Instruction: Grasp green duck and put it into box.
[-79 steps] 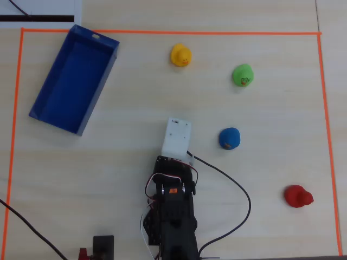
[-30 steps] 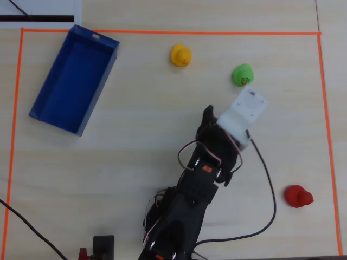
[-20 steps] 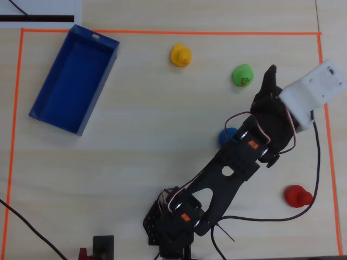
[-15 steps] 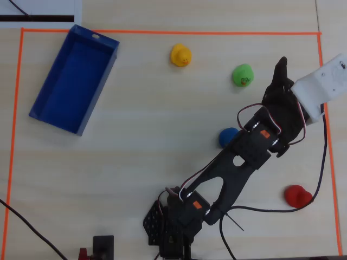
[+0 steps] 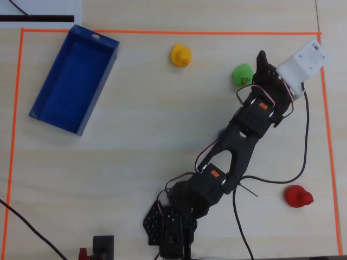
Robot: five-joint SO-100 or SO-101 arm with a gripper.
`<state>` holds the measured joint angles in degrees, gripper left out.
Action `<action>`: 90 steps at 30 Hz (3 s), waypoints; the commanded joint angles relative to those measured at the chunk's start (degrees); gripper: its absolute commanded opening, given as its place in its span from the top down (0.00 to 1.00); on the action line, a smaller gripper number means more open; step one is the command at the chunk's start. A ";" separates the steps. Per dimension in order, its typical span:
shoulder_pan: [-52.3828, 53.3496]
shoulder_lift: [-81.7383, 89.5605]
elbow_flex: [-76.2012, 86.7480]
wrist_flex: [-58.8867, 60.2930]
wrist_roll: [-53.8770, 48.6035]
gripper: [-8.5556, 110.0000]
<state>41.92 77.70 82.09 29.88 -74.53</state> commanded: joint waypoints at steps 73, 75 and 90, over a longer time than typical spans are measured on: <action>-77.26 -7.03 -40.78 57.13 44.03 0.93; -78.84 -10.46 -43.07 55.20 45.44 0.93; -70.49 -14.15 -44.56 54.23 39.81 0.75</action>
<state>-33.31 55.37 39.11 82.97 -32.61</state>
